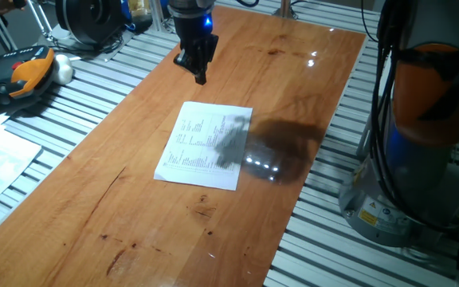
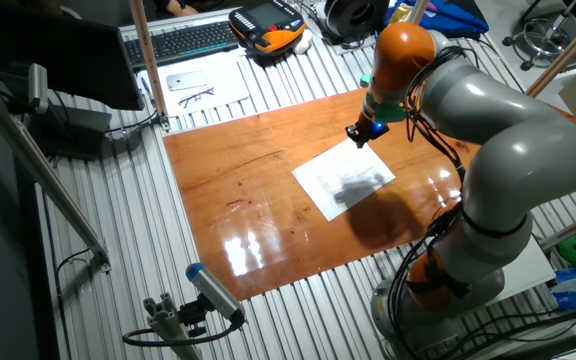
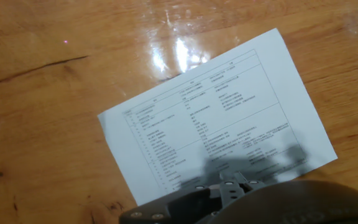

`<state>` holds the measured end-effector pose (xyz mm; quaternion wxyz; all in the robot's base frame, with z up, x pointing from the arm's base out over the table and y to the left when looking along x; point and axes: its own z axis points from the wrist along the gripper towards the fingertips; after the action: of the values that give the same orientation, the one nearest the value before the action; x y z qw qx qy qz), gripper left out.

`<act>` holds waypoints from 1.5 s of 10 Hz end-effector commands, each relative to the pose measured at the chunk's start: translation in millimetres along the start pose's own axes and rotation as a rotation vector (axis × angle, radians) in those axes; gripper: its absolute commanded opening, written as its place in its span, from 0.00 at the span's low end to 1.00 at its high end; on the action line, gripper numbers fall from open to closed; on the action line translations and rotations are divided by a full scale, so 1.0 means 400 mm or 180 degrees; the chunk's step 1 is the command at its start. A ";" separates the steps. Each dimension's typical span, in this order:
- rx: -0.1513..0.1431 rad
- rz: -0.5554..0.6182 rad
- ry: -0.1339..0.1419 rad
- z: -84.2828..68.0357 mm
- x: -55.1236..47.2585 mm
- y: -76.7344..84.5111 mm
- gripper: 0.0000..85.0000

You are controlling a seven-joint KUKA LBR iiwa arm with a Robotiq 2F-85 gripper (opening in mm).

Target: Flip over and spread out the paper that is laid flat on the table

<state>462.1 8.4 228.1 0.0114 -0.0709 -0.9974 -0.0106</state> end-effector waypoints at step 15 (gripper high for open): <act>0.0153 -0.0071 -0.0065 -0.083 0.013 -0.011 0.00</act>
<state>457.0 3.9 261.2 0.0027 -0.0595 -0.9981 0.0141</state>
